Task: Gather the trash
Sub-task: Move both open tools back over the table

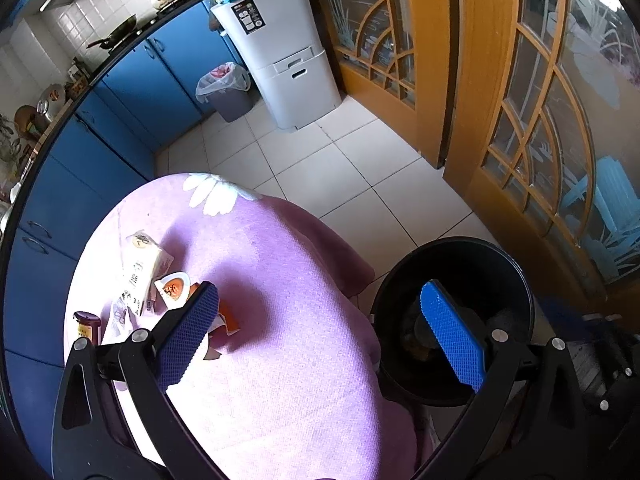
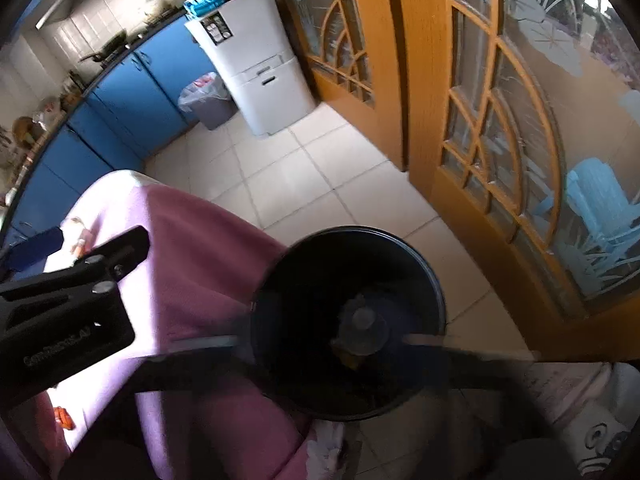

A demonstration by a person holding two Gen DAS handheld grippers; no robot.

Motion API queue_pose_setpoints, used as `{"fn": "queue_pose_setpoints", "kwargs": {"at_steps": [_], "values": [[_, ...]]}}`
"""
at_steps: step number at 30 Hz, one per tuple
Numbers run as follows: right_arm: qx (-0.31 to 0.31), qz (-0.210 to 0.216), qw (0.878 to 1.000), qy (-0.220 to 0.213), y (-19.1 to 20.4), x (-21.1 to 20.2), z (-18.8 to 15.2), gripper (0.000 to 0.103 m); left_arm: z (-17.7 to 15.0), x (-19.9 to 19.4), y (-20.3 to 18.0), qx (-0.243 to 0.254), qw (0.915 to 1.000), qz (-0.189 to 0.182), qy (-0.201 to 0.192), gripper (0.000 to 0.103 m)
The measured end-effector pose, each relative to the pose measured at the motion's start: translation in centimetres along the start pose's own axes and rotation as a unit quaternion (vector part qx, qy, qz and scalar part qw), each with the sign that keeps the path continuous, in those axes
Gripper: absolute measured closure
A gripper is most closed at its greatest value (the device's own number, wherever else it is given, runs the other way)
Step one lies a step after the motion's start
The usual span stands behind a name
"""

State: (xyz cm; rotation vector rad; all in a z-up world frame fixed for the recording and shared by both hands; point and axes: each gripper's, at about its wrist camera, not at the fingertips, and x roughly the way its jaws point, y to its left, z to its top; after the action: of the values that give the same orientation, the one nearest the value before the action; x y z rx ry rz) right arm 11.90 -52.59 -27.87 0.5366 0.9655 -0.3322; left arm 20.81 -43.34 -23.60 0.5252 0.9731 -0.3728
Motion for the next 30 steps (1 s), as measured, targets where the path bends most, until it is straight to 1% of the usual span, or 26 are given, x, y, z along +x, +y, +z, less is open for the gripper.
{"fn": "queue_pose_setpoints", "kwargs": {"at_steps": [1,3,12,18,24,30], "values": [[-0.001,0.0,1.0,-0.011,0.1,-0.3,0.0,0.007,0.0,0.0,0.1,-0.002,1.0,-0.002,0.0,0.003],[-0.003,-0.007,1.0,-0.017,0.2,-0.5,0.0,0.007,-0.1,0.1,0.3,-0.005,1.0,-0.003,0.001,0.003],[-0.007,-0.015,1.0,-0.008,0.6,-0.5,0.1,0.007,-0.2,-0.2,1.2,-0.012,0.9999,-0.003,0.0,0.003],[-0.015,-0.018,1.0,-0.013,1.5,-1.2,0.2,0.007,-0.6,-0.9,2.5,-0.024,0.9997,-0.003,-0.004,0.003],[-0.028,-0.02,0.999,-0.022,3.2,-2.4,0.0,0.007,-1.6,-2.2,4.7,-0.042,0.9991,-0.004,-0.011,0.003],[-0.053,-0.016,0.998,-0.032,6.4,-3.7,-0.5,0.007,-3.3,-3.6,8.0,-0.067,0.9976,-0.003,-0.017,0.003]]}}
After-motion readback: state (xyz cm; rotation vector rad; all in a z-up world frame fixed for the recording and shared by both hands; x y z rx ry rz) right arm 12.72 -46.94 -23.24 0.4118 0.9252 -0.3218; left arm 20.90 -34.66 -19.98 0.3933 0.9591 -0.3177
